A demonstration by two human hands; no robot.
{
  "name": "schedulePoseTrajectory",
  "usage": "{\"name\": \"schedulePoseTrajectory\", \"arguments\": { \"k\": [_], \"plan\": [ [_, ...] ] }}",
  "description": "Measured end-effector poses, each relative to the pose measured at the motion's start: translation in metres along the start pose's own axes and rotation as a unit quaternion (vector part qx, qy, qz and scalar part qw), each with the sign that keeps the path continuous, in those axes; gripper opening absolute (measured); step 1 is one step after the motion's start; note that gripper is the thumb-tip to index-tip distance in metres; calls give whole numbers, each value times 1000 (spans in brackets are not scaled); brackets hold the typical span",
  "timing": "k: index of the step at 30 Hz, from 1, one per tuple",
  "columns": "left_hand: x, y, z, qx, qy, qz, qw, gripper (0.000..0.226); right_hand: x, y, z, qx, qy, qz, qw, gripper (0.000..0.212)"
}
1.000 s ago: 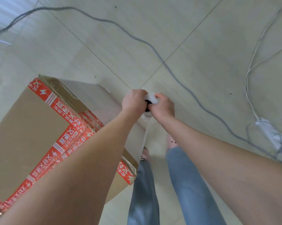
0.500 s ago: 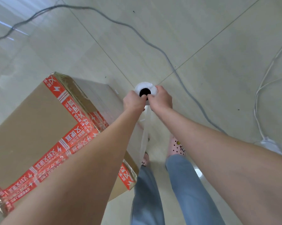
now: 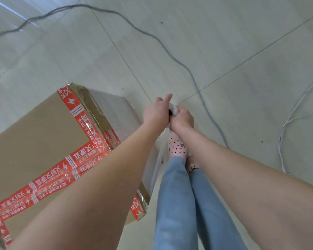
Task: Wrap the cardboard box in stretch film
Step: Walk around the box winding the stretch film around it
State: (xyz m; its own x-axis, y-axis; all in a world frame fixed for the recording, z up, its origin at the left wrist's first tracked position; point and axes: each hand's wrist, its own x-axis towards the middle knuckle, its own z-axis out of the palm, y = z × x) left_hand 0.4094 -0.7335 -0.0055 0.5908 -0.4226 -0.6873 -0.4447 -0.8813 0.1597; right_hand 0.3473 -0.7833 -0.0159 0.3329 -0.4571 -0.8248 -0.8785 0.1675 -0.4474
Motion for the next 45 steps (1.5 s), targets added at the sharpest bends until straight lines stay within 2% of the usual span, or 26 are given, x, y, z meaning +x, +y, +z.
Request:
{"name": "schedulePoseTrajectory", "arguments": {
  "k": [2,5,8,10,13,16,18,20,23,25,27,31,35,39,42,45],
  "plan": [
    [8,4,-4,65,1,46,997,47,3,-3,-1,0,-2,5,1000,17],
    [18,4,-11,116,-1,53,992,30,8,-7,-4,-35,-9,0,999,13],
    [26,0,-20,111,-7,53,992,21,13,-15,-8,-73,-13,-8,997,10],
    [32,-5,-26,55,-5,15,998,22,16,-27,-10,-102,-8,-29,994,3],
    [41,-18,-35,-83,16,-88,992,13,22,-45,-9,-92,18,-59,994,33],
    [48,-29,-38,-231,19,-184,955,11,28,-60,-3,-47,27,-37,998,50],
    [52,-31,-38,-282,4,-210,936,16,32,-66,0,-36,13,-7,999,51],
    [55,-31,-41,-258,-15,-195,946,15,36,-70,2,-41,9,-3,999,46],
    [63,-29,-51,-104,11,-101,989,28,41,-74,5,-53,9,-12,998,35],
    [68,-31,-57,-35,34,-46,998,35,44,-76,7,-65,12,-17,998,30],
    [74,-33,-60,-24,34,-40,998,33,46,-79,9,-81,15,-23,996,28],
    [78,-38,-65,-75,38,-63,995,25,51,-89,10,-108,22,-49,993,31],
    [82,-46,-72,-162,52,-118,978,23,54,-103,11,-101,23,-87,991,37],
    [91,-71,-92,-253,81,-186,946,19,58,-128,23,-73,15,-103,992,32],
    [99,-88,-106,-288,97,-222,926,11,61,-147,40,-55,-24,-93,994,38],
    [103,-104,-110,-309,99,-256,910,12,64,-161,57,-60,-39,-99,993,38]
  ]
}}
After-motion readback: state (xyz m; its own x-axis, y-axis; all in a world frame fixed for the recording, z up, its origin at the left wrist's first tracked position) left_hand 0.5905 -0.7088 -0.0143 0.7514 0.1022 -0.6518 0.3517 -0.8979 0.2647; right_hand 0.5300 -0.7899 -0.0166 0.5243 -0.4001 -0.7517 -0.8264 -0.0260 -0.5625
